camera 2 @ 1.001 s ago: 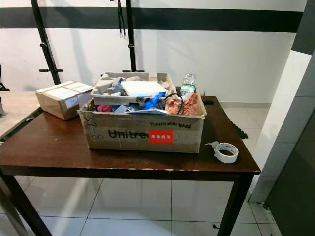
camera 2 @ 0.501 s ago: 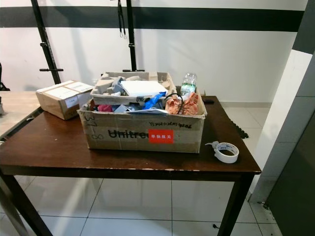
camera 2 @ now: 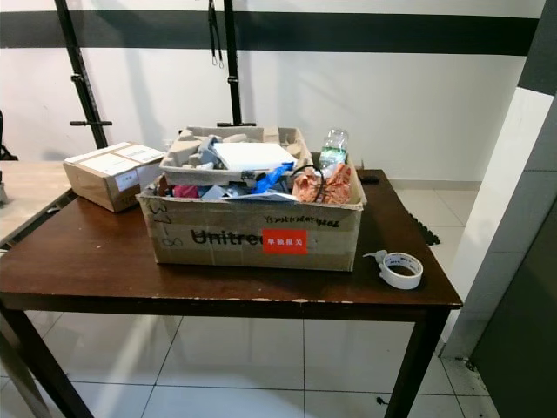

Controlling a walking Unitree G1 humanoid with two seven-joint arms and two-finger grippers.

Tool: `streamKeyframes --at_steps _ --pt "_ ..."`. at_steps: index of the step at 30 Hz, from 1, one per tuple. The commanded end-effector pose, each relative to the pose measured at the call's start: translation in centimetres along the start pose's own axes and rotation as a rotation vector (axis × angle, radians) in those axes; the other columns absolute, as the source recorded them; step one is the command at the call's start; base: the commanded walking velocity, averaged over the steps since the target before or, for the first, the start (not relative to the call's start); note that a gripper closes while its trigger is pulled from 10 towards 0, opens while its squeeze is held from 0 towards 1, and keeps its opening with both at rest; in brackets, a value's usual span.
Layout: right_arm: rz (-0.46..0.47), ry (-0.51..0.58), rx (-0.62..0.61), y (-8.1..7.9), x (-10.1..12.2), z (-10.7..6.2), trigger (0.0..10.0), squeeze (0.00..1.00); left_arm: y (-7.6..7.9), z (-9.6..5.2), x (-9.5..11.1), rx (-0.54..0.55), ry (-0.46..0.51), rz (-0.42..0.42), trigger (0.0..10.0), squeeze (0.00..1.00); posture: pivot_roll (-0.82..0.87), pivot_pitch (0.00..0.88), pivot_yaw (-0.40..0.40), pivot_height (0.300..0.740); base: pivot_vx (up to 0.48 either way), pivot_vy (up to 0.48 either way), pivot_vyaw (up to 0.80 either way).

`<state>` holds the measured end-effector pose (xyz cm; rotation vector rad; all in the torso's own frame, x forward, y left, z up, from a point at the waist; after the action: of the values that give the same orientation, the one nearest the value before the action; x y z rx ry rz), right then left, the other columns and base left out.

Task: Picking trash to rubbish bin

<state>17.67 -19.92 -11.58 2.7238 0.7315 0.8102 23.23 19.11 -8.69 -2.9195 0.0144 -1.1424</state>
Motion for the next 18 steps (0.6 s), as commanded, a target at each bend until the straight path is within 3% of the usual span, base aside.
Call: streamKeyframes --at_steps 1,11,13,14,15,18 --pt "-0.004 -0.038 0.013 -0.33 -1.21 -0.22 10.0 0.0 -0.22 -0.13 -0.63 0.004 -0.022 0.02 10.0 0.0 -0.08 0.104 -0.004 0.74 0.0 0.0 0.0" --pt "0.044 -0.035 0.009 -0.46 -1.04 -0.19 10.0 0.0 -0.25 -0.12 -0.58 0.004 -0.021 0.014 10.0 0.0 -0.08 0.102 0.0 0.74 0.0 0.0 0.0" --pt "0.206 -0.032 0.001 -0.23 -0.75 -0.09 10.0 0.0 -0.21 -0.08 -0.46 0.003 -0.018 -0.002 10.0 0.0 -0.08 0.102 -0.001 0.74 0.0 0.0 0.0" --pt "0.206 -0.032 0.001 -0.23 -0.75 -0.09 10.0 0.0 -0.21 -0.08 -0.46 0.003 -0.018 -0.002 10.0 0.0 -0.08 0.102 -0.001 0.74 0.0 0.0 0.0" --pt "0.364 -0.034 -0.02 0.31 -0.73 -0.04 10.0 0.0 -0.13 -0.05 -0.36 0.001 -0.014 -0.008 10.0 0.0 -0.08 0.101 -0.003 0.74 0.0 0.0 0.0" --pt "0.435 -0.034 -0.019 0.45 -0.84 -0.05 10.0 0.0 0.01 -0.03 -0.34 -0.002 -0.015 -0.009 10.0 0.0 -0.09 0.102 -0.003 0.74 0.0 0.0 0.0"
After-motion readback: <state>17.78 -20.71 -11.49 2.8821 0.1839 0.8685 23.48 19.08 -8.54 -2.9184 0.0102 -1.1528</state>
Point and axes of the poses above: a point about 5 cm out from each wrist's last joint towards the gripper, its own z axis pointing out of the wrist towards the gripper, its own x axis along the axis of the wrist's last joint, y = z × x, the point moved 3 cm from there along z, pointing out of the wrist towards the gripper, and after that the axes turned 11 degrees about -z, right-handed, at the moved point
